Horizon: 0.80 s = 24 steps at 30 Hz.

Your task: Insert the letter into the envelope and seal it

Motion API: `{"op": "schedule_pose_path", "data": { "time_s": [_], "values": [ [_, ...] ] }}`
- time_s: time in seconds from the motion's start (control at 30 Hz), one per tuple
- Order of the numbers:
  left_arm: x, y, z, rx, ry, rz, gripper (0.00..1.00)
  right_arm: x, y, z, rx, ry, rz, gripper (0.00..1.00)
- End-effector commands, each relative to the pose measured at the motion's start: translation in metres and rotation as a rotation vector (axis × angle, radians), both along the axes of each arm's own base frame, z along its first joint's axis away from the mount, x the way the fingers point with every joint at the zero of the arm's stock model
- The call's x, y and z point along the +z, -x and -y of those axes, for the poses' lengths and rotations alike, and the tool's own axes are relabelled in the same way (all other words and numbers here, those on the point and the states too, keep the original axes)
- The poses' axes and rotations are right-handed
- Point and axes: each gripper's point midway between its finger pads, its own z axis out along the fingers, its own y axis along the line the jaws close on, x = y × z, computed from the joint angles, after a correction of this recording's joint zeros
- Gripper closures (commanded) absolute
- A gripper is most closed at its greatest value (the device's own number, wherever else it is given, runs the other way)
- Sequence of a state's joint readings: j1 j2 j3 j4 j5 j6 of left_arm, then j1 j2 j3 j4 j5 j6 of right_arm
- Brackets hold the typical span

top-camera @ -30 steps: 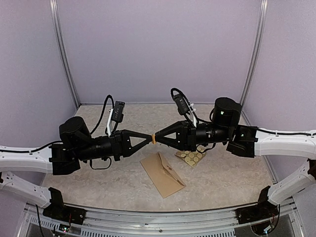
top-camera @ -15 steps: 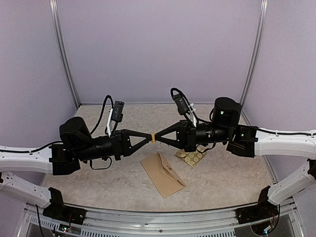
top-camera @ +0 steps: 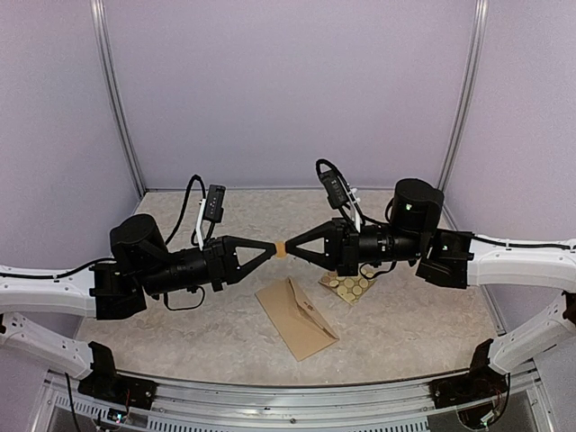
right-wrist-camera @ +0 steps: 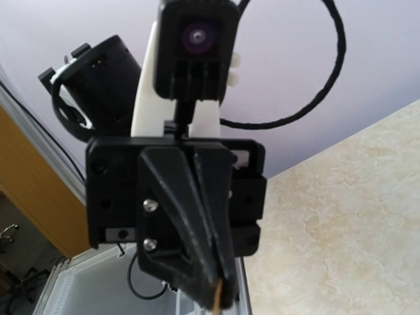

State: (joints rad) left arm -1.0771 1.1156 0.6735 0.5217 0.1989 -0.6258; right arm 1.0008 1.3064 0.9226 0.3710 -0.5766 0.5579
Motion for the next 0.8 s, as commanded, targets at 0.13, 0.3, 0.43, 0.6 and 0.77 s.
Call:
{"op": "schedule_pose_path", "data": {
  "time_s": [0.13, 0.3, 0.43, 0.6, 0.77],
  "values": [
    [0.000, 0.006, -0.001, -0.026, 0.008, 0.024, 1.00, 0.004, 0.000, 0.003, -0.021, -0.010, 0.009, 0.42],
    [0.005, 0.012, -0.001, -0.054, 0.034, 0.037, 1.00, 0.002, 0.000, 0.000, -0.006, -0.007, -0.001, 0.31],
    [0.007, 0.014, 0.000, -0.072, 0.044, 0.042, 1.00, -0.001, 0.002, -0.004, 0.022, -0.001, -0.010, 0.31],
    [0.005, 0.014, 0.000, -0.069, 0.041, 0.039, 1.00, 0.003, 0.013, -0.008, 0.101, -0.024, -0.013, 0.58],
    [0.002, 0.013, 0.001, -0.064, 0.034, 0.033, 1.00, 0.012, 0.021, -0.006, 0.144, -0.063, -0.008, 0.70]
  ]
}}
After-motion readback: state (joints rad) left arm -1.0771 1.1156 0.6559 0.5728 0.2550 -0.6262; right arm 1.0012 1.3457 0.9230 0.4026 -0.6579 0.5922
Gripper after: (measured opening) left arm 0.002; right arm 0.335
